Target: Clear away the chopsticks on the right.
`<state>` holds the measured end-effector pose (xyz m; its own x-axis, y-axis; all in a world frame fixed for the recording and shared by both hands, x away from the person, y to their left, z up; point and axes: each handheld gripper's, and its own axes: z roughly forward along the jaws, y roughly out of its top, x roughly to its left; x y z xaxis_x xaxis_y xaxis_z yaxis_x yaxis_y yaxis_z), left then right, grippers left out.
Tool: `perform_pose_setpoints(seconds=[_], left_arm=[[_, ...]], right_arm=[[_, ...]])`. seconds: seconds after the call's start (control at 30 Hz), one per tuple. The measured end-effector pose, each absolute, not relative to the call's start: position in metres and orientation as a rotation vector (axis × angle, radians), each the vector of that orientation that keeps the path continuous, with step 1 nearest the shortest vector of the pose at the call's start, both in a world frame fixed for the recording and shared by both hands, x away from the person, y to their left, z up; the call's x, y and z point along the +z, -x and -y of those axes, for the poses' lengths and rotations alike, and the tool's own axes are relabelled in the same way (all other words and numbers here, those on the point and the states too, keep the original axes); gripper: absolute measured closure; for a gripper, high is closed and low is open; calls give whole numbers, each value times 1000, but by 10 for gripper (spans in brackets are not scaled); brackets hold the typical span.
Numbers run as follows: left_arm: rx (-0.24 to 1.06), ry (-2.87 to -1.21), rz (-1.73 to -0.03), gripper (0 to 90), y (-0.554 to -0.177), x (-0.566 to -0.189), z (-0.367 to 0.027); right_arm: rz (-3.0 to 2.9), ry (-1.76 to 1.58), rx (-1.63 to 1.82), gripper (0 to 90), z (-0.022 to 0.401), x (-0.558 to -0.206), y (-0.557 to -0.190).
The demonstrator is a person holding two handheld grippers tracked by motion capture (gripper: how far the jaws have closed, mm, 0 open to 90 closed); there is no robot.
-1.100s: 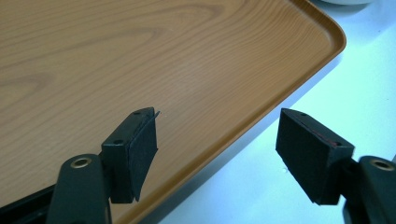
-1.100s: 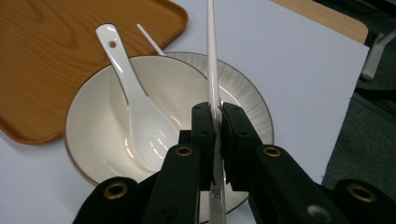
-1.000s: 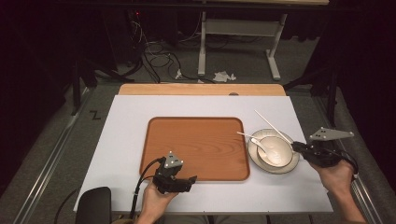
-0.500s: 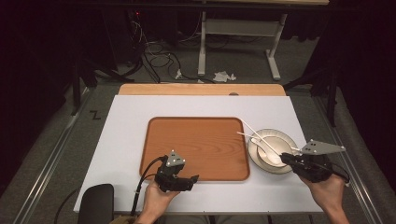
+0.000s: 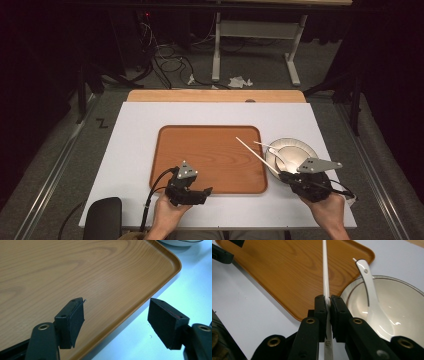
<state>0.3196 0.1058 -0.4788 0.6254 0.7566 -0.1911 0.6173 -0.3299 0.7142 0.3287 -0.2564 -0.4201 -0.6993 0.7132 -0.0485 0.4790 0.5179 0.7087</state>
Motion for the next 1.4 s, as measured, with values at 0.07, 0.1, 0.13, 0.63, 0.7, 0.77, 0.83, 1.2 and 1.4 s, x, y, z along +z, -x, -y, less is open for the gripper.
perform_pose_setpoints(seconds=[0.07, 0.1, 0.13, 0.63, 0.7, 0.77, 0.83, 1.2, 1.4], left_arm=[[224, -2057, -1074, 294, -319, -479, -106], [225, -2058, -1074, 294, -319, -479, -106], [226, -2059, -1076, 294, -319, -479, -106], [244, -2043, -1094, 293, -315, -477, -111], [249, -2041, -1100, 293, -314, -477, -112], [256, -2038, -1107, 293, -313, -477, -114], [261, -2035, -1115, 292, -312, -477, -115], [286, -2012, -1167, 292, -303, -477, -124], [304, -1993, -1201, 292, -298, -477, -130]], right_arm=[[-2437, -988, 980, 849, 254, -422, -329], [-2441, -980, 987, 849, 251, -423, -330], [-2458, -979, 982, 848, 244, -426, -332], [-2520, -992, 970, 848, 203, -443, -353], [-2531, -990, 946, 848, 198, -447, -356], [-2540, -997, 926, 848, 193, -452, -359], [-2545, -997, 899, 848, 189, -456, -362], [-2573, -1025, 798, 847, 171, -474, -384], [-2588, -1037, 747, 845, 163, -483, -398]])
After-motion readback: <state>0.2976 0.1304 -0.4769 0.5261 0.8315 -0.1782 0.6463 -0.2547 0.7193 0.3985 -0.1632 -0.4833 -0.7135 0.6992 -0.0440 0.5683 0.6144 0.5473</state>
